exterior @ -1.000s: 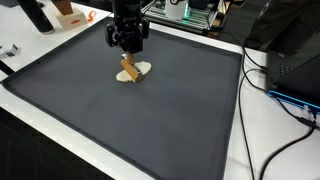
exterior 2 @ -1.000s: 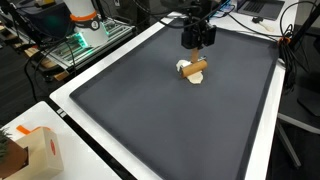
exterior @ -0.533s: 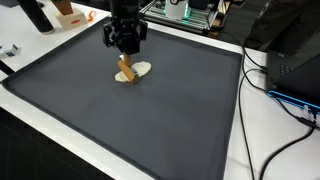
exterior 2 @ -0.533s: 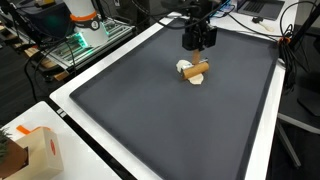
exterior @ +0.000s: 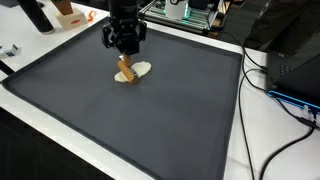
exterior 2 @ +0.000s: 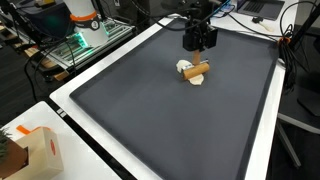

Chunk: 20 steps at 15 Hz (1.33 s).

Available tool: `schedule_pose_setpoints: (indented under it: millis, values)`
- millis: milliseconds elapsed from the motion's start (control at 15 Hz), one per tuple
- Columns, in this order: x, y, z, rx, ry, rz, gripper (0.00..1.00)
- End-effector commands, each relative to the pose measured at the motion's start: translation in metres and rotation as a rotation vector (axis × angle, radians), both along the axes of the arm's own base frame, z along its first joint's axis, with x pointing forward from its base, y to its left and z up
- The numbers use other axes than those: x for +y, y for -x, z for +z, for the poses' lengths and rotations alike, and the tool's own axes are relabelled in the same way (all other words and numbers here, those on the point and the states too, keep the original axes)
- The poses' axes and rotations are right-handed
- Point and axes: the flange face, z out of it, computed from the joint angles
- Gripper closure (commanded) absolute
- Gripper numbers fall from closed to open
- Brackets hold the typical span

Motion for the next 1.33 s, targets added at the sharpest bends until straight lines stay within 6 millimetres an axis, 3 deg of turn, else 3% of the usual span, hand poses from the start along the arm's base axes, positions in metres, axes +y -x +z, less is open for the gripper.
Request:
schedule_pose_setpoints:
  millis: [0, 333, 1267]
  values:
    - [-0.001, 0.001, -0.027, 0.113, -0.096, 0.091, 0.81]
    - [-0.010, -0.002, -0.027, 0.208, -0.121, 0.144, 0.81]
    - [0.002, -0.004, -0.033, 0.353, -0.110, 0.157, 0.81]
